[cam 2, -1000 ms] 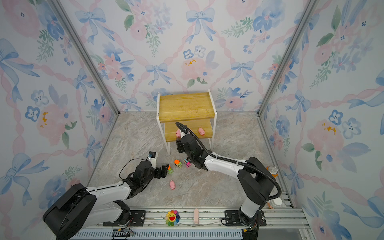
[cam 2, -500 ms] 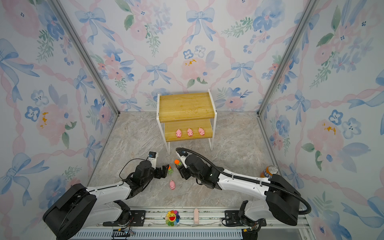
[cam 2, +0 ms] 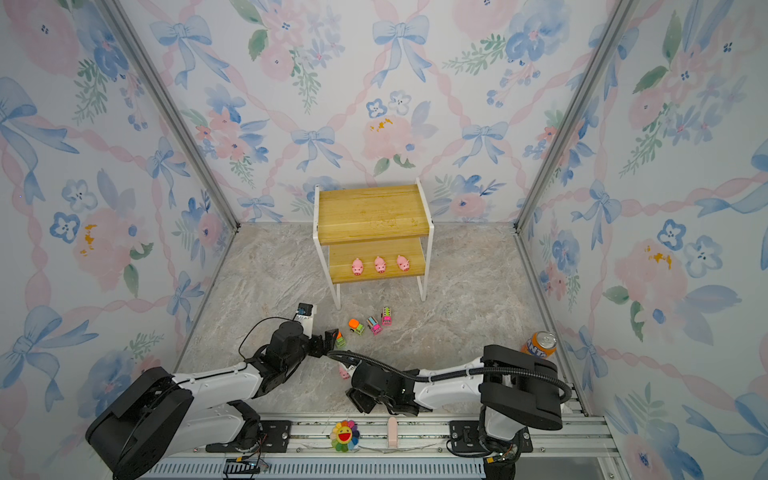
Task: Place and organize the plastic toys onto the shelf
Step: 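Lower the right gripper and close it on the last pink pig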
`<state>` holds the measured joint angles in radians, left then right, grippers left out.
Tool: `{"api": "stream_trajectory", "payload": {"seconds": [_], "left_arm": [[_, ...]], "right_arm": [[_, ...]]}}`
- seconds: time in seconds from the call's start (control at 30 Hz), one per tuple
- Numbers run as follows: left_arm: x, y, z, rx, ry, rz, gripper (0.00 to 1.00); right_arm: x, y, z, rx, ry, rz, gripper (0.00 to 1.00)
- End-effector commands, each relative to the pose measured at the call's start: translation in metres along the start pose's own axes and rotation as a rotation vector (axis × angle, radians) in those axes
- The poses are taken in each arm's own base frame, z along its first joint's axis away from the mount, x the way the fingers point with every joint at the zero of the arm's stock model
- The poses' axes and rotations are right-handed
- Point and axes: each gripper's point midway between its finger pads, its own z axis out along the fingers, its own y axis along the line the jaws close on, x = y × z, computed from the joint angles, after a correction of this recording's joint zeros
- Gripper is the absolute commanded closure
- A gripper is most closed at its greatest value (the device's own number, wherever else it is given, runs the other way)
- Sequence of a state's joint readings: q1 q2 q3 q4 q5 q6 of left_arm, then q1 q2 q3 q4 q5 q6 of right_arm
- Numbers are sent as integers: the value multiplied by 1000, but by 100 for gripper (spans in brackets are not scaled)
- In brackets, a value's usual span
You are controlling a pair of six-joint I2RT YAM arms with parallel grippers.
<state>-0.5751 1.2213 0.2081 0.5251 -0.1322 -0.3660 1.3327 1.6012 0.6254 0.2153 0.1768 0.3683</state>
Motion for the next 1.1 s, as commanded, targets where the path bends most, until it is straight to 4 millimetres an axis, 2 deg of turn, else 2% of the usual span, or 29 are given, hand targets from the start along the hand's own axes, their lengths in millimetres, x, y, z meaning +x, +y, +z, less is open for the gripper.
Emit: {"api": "stream_trajectory", "payload": {"seconds": [0.0,0.07,0.1,0.4,0.57,0.77,0.93,1.07], "left_arm": [[2,1,-1,2,5,9,2],[1,1,-1,1,4,9,2],[1,1,-1,1,3,9,2],[1,2,1,-3,8,8,2],[2,3,1,-8,8,8,2],[2,2,1,-9,11,9,2],[2,3,2,-12,12,9,2],[2,3,2,-13,12,10,2]], "right_arm": [[-19,5,7,16,-69,45,33],[-22,2,8,36,-83,50,33],[-17,-1,14,54,-67,50,33],[-11,-17,26,100,-86,87,37],[-4,-26,28,118,-98,103,45],[0,-27,34,102,-102,102,50],[-4,-31,37,95,-126,120,54],[-4,-34,36,99,-127,123,62]]}}
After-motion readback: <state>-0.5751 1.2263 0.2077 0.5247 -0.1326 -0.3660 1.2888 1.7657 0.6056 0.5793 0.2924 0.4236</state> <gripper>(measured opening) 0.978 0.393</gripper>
